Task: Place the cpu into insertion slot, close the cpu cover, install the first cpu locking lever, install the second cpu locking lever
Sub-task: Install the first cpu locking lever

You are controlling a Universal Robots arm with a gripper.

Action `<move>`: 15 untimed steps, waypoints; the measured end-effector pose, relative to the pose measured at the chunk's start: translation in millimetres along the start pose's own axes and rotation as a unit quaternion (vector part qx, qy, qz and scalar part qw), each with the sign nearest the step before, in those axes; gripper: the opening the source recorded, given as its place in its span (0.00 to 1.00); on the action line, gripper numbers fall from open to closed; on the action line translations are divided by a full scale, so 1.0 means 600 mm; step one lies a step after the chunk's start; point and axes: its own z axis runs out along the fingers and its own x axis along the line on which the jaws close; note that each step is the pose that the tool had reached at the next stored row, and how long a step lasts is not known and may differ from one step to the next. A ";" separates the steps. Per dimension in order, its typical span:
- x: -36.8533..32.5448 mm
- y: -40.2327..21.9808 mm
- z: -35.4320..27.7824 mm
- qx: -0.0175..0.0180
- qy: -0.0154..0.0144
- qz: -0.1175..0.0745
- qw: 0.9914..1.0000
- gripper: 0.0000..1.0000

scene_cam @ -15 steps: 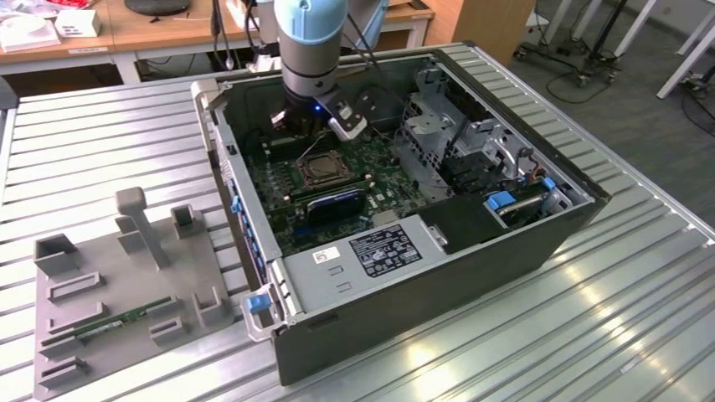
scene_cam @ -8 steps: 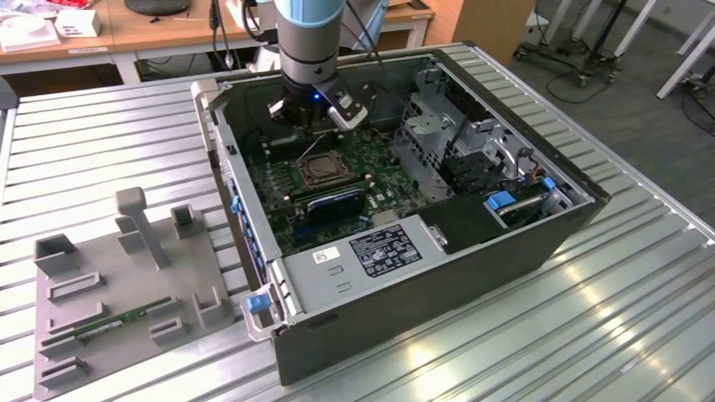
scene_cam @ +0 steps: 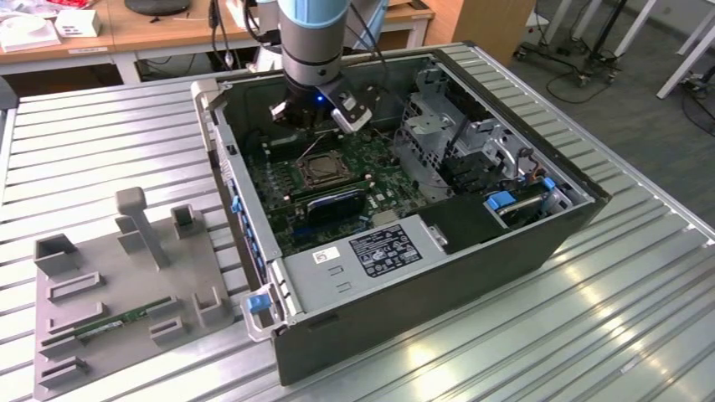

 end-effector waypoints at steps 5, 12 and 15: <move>-0.001 -0.006 -0.001 0.000 0.000 0.000 1.000 0.11; -0.005 -0.008 0.005 0.000 0.000 0.000 1.000 0.11; -0.006 -0.009 0.008 0.000 0.000 0.000 1.000 0.11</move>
